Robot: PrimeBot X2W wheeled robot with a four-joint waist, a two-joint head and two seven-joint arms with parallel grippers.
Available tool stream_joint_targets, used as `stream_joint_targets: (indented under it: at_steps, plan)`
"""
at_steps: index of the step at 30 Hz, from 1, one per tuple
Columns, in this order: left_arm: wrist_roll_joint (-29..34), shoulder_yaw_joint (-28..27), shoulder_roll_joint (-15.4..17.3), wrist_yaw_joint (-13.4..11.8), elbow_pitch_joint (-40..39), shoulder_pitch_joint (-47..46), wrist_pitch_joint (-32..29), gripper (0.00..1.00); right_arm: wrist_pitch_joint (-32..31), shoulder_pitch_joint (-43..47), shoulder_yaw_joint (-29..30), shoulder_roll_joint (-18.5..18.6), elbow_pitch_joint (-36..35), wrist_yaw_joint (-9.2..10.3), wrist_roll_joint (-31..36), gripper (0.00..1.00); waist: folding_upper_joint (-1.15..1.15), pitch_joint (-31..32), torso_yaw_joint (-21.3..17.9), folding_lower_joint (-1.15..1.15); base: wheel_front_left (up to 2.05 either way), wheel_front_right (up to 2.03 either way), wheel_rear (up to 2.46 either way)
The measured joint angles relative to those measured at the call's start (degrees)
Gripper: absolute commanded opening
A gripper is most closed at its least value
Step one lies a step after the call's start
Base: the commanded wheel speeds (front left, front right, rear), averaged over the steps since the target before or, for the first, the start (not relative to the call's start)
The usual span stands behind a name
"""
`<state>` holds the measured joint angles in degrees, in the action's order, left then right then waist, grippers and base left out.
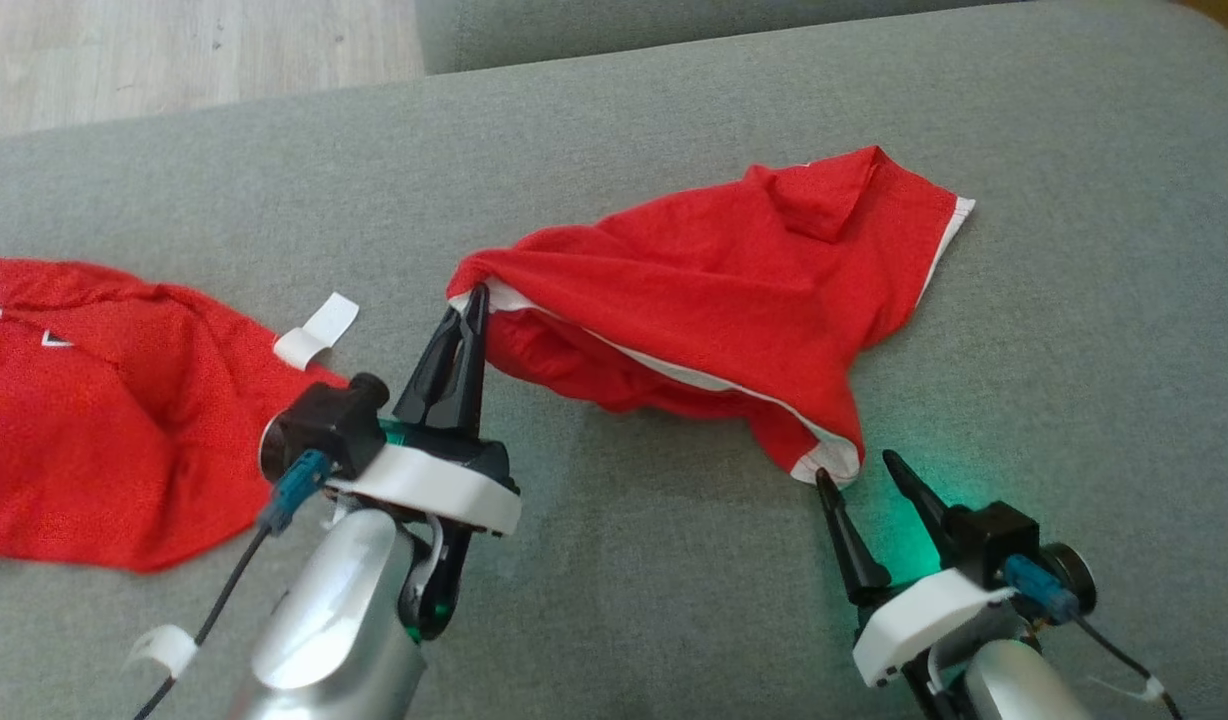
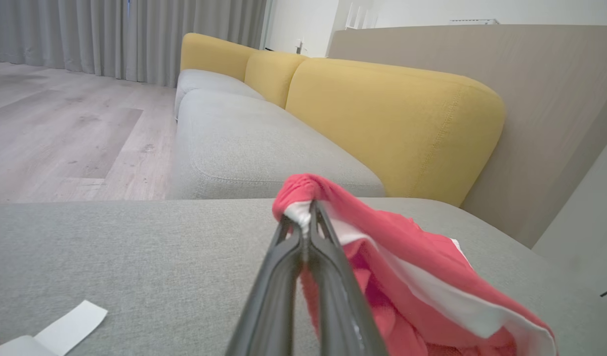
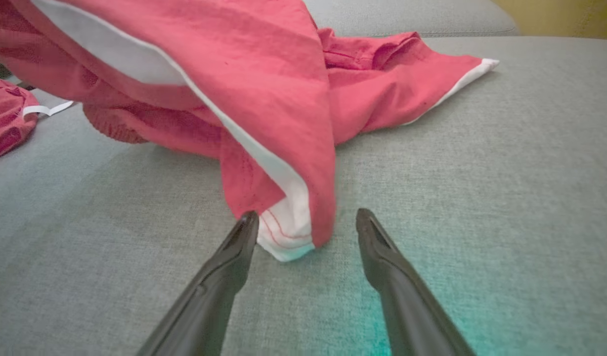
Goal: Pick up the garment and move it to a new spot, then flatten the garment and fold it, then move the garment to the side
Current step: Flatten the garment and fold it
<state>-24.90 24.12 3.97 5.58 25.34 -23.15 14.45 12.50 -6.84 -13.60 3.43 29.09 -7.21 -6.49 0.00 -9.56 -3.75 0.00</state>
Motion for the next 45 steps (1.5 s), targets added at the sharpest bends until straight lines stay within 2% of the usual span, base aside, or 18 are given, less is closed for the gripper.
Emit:
stream_joint_targets:
  at_steps: [24, 25, 26, 27, 28, 36, 41, 45]
  plan:
    - [2.8, -2.0, -1.2, 1.5, 0.1, 1.3, 0.0, 0.0, -1.7, -3.7, -4.5, -0.2, 5.9, 0.0, -2.6, 1.0, 0.0, 0.3, 0.0, 0.0, 0.0, 0.0, 0.0]
    - [2.8, -2.0, -1.2, 1.5, 0.1, 1.3, 0.0, 0.0, -1.7, -4.1, -4.6, -0.2, 6.2, 0.0, -2.7, 0.89, 0.0, 0.2, 0.1, 0.0, 0.0, 0.0, 0.0]
    - [2.8, -2.0, -1.2, 1.5, 0.2, 1.3, 0.0, 0.0, -1.7, -4.6, -4.5, -0.2, 6.4, 0.0, -3.2, 0.47, 0.0, 0.2, 0.1, 0.0, 0.0, 0.0, 0.0]
    - [2.8, -2.0, -1.2, 1.5, 0.2, 1.3, 0.0, 0.0, -1.7, -5.0, -4.5, -0.2, 6.7, 0.0, -3.5, 0.19, 0.0, 0.2, 0.2, 0.0, 0.0, 0.0, 0.0]
    - [2.8, -2.0, -1.2, 1.5, 0.2, 1.3, 0.0, 0.0, -1.7, -5.3, -4.6, -0.2, 7.0, 0.0, -3.7, 0.0, 0.0, 0.2, 0.2, 0.0, 0.0, 0.0, 0.0]
    - [3.2, -3.8, -1.3, 1.6, 0.3, 1.3, 0.0, 0.0, -0.8, -5.8, -3.2, 0.5, 7.7, 0.0, -2.9, 0.0, 0.0, 1.2, 0.3, 0.0, 0.0, 0.0, 0.0]
    - [4.1, -4.0, -0.8, 2.0, -0.1, 1.3, 0.0, 0.0, -0.4, -8.3, -1.3, 4.2, 4.0, 0.0, 0.7, 0.0, 0.0, 2.4, -0.1, 0.0, 0.0, 0.0, 0.0]
    - [4.3, -4.0, 0.8, 2.0, -1.0, 1.0, 0.0, 0.0, -1.2, -12.7, -0.7, 8.4, -1.2, 0.0, 3.4, 0.0, 0.0, 3.7, -0.7, 0.0, 0.0, 0.0, 0.0]
